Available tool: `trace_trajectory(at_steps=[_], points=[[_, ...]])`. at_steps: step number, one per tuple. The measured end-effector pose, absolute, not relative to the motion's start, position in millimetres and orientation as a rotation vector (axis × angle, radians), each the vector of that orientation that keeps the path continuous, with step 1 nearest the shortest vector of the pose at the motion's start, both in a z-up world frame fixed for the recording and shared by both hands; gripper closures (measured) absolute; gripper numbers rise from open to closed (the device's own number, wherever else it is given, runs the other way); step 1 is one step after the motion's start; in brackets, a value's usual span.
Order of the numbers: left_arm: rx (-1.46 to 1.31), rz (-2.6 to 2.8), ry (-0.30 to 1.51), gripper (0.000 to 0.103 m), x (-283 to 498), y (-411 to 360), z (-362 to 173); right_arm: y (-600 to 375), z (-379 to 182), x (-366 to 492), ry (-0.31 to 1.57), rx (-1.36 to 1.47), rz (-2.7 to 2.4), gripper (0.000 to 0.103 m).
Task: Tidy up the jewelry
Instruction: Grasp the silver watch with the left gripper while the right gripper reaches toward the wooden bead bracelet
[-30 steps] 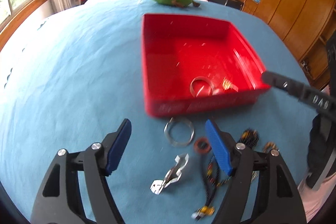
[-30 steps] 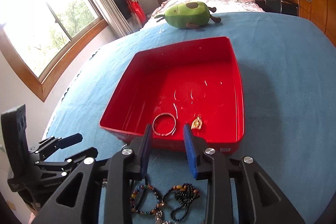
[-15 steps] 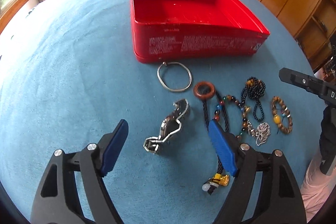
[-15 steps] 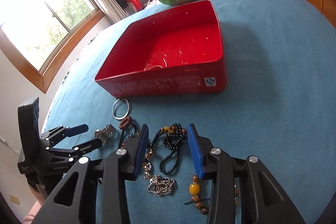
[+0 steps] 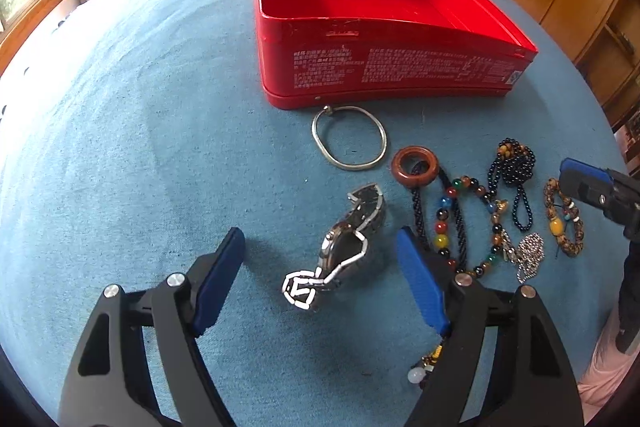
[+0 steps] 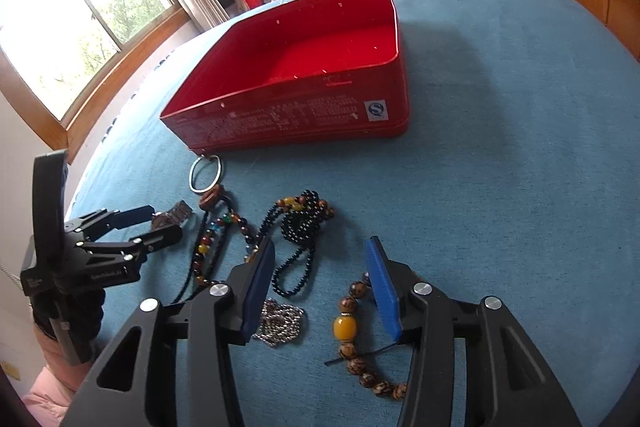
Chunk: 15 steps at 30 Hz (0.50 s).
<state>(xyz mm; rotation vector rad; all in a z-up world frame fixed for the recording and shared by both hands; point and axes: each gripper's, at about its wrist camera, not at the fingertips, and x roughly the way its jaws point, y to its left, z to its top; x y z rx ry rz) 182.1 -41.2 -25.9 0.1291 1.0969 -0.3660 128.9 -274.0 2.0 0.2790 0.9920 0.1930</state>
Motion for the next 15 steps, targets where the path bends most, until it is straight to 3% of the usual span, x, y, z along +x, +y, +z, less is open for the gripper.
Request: trace_trajectory(at_steps=[7, 10, 14, 15], points=[[0.116, -0.348, 1.056, 0.048, 179, -45, -27, -273, -10, 129, 1.027, 0.285, 0.218, 0.052], [0.123, -0.384, 1.060, 0.047, 176, -50, -26, -277, -8, 129, 1.018, 0.300, 0.220, 0.045], [0.154, -0.373, 1.050, 0.047, 175, -55, -28, -282, -9, 128, 1.013, 0.319, 0.218, 0.045], [0.159, -0.367, 1.044, 0.054, 176, -55, -28, -282, -9, 128, 1.013, 0.323, 0.219, 0.045]])
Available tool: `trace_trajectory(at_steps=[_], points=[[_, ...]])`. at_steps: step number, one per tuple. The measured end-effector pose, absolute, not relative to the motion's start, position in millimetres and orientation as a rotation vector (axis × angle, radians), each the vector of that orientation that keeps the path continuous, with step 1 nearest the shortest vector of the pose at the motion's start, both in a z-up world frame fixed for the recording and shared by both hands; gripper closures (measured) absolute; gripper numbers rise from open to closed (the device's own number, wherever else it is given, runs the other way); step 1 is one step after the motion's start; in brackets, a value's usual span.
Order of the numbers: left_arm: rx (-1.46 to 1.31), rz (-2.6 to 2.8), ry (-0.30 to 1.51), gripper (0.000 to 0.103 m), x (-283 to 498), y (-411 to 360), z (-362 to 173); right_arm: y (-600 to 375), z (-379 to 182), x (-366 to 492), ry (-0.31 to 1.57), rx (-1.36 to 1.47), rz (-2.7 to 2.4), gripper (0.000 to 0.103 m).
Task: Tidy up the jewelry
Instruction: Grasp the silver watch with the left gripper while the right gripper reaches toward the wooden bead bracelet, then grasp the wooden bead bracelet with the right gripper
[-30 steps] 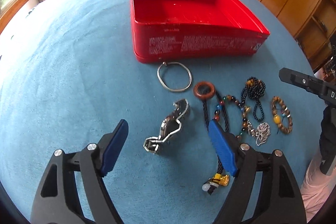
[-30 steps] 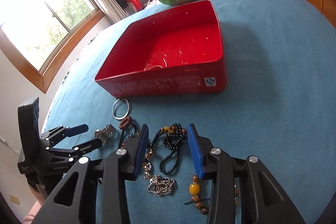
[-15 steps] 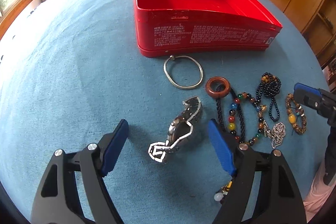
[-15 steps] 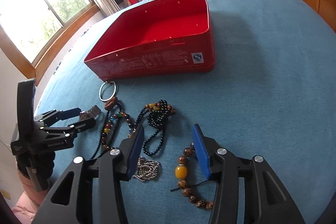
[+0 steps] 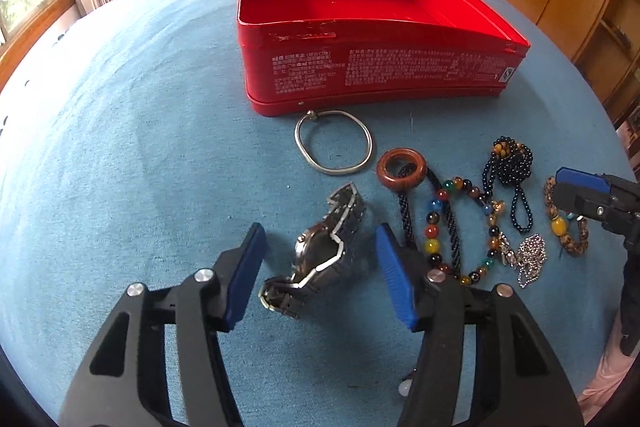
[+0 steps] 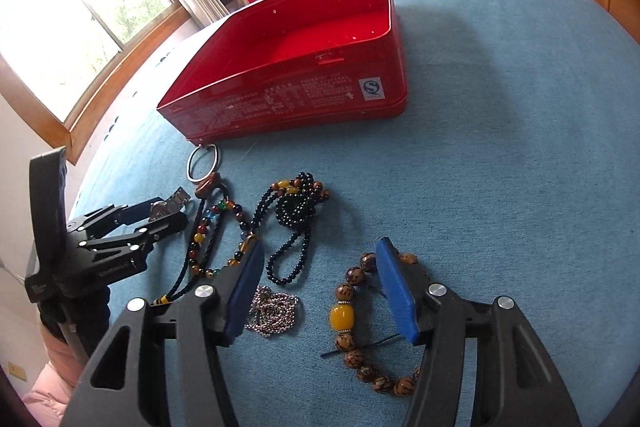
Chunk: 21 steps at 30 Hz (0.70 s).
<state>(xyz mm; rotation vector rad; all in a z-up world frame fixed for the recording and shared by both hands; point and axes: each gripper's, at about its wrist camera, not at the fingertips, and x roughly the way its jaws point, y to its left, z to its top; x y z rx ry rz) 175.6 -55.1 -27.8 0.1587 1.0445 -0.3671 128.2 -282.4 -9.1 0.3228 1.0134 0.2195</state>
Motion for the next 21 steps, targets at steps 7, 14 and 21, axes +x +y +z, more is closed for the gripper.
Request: trace_trajectory(at_steps=[7, 14, 21], points=[[0.093, -0.388, 1.059, 0.087, 180, -50, -25, -285, -8, 128, 1.007, 0.335, 0.225, 0.044], [0.044, -0.377, 1.075, 0.087, 176, -44, -24, -296, -4, 120, 0.976, 0.362, 0.191, 0.044], [0.012, -0.347, 1.036, 0.087, 168, -30, -14, -302, -9, 101, 1.002, 0.328, 0.127, 0.044]])
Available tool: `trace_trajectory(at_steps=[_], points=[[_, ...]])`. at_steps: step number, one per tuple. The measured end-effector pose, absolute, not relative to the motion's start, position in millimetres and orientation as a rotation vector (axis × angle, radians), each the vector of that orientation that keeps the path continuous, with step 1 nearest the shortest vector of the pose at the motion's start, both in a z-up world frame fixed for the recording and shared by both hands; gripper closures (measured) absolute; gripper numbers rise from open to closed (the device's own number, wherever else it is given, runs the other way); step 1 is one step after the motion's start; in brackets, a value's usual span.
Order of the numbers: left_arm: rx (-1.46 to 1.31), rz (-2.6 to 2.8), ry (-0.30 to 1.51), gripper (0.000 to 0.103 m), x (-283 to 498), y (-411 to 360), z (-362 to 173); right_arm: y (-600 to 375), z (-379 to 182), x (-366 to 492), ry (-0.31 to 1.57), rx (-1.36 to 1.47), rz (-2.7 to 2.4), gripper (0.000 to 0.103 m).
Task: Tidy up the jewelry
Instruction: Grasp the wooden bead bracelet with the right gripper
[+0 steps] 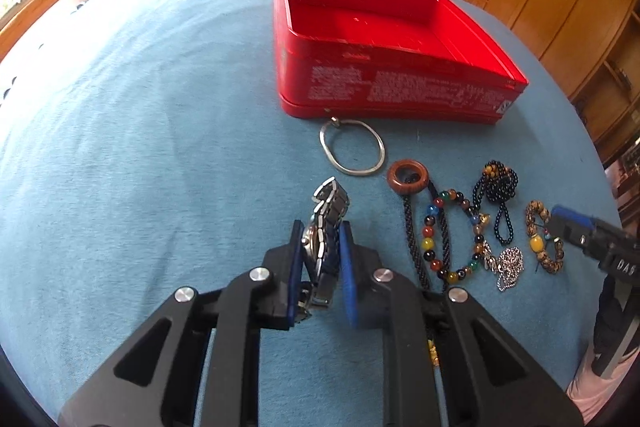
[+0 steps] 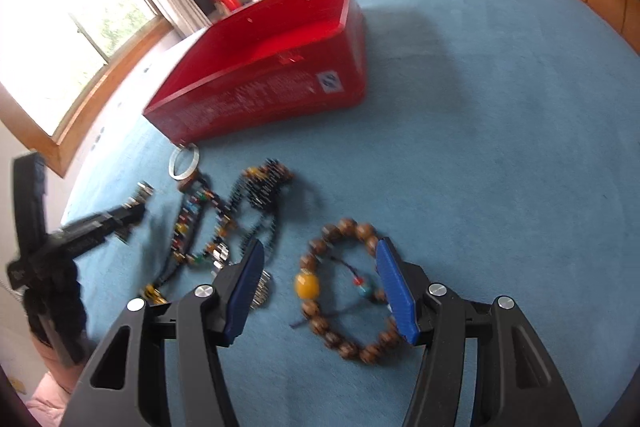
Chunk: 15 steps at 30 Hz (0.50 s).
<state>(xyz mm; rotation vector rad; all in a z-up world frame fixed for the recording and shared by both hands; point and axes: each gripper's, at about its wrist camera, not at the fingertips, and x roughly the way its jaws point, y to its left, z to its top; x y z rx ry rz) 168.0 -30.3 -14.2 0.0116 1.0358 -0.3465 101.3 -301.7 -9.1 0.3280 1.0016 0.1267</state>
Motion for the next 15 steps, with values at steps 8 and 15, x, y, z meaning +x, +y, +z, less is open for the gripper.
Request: trace_trajectory(at_steps=[8, 15], points=[[-0.008, -0.332, 1.001, 0.087, 162, -23, -3, -300, -1, 79, 1.019, 0.319, 0.163, 0.046], [-0.014, -0.338, 0.993, 0.087, 155, -18, 0, -277, -18, 94, 1.109, 0.258, 0.164, 0.062]])
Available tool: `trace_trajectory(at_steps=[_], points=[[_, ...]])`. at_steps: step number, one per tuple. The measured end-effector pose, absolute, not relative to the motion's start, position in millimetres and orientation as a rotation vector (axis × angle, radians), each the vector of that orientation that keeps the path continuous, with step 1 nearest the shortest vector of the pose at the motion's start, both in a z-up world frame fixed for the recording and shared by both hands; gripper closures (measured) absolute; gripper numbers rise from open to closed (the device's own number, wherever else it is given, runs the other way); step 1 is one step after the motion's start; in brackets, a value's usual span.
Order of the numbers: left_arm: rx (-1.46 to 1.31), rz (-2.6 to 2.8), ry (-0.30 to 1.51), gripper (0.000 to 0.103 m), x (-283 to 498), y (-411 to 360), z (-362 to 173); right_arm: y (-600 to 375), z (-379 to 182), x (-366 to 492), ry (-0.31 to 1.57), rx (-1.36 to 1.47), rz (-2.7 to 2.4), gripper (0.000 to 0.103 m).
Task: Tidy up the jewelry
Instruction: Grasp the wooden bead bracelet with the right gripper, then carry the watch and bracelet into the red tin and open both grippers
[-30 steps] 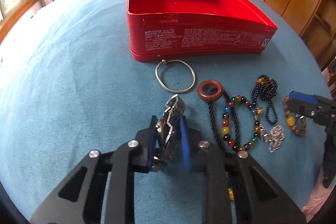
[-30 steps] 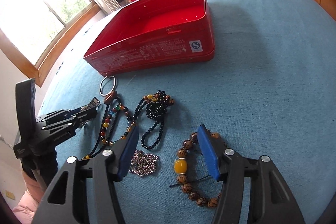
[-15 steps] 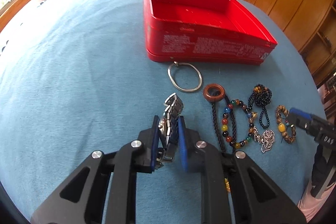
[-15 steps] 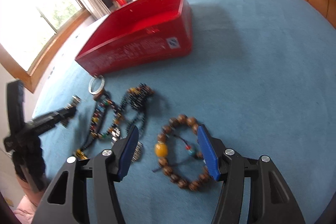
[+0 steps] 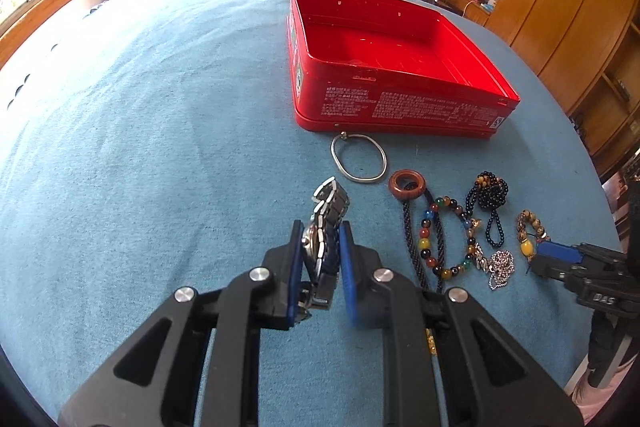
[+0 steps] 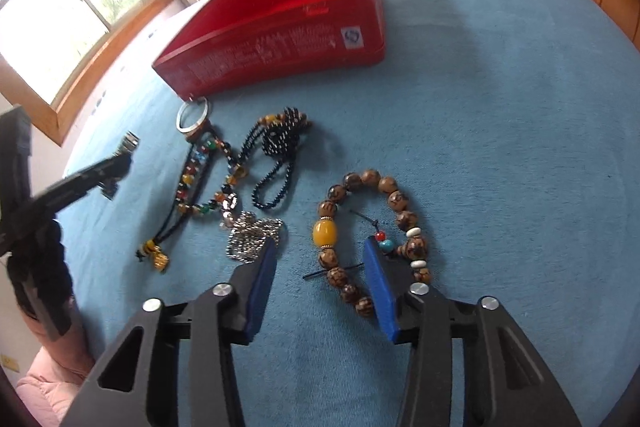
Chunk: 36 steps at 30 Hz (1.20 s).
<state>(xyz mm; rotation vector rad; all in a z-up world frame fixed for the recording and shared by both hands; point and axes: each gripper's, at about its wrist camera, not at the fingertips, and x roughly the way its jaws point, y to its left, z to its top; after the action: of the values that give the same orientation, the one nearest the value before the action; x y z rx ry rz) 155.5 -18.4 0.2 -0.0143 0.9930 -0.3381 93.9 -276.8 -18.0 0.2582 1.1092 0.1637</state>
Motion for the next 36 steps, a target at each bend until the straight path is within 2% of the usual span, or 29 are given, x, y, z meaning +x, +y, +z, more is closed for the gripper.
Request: trace_trajectory(at_steps=[2, 4, 7, 10, 15, 25, 36], points=[[-0.017, -0.341, 0.995, 0.087, 156, -18, 0, -270, -22, 99, 1.100, 0.213, 0.142, 0.068], [-0.017, -0.344, 0.995, 0.087, 156, -18, 0, -266, -22, 102, 1.090, 0.168, 0.113, 0.080], [-0.017, -0.350, 0.993, 0.087, 155, -17, 0, -261, -21, 105, 1.080, 0.132, 0.103, 0.090], [-0.018, -0.351, 0.992, 0.087, 154, -16, 0, -262, -21, 103, 1.079, 0.142, 0.113, 0.090], [-0.016, -0.350, 0.993, 0.087, 155, -17, 0, -284, -15, 96, 1.070, 0.311, 0.192, 0.090], [-0.034, -0.352, 0.986, 0.087, 154, -14, 4, -314, 27, 81, 0.922, 0.525, 0.333, 0.091], [-0.039, -0.339, 0.969, 0.087, 162, -20, 27, -310, 49, 97, 0.894, 0.526, 0.370, 0.090]])
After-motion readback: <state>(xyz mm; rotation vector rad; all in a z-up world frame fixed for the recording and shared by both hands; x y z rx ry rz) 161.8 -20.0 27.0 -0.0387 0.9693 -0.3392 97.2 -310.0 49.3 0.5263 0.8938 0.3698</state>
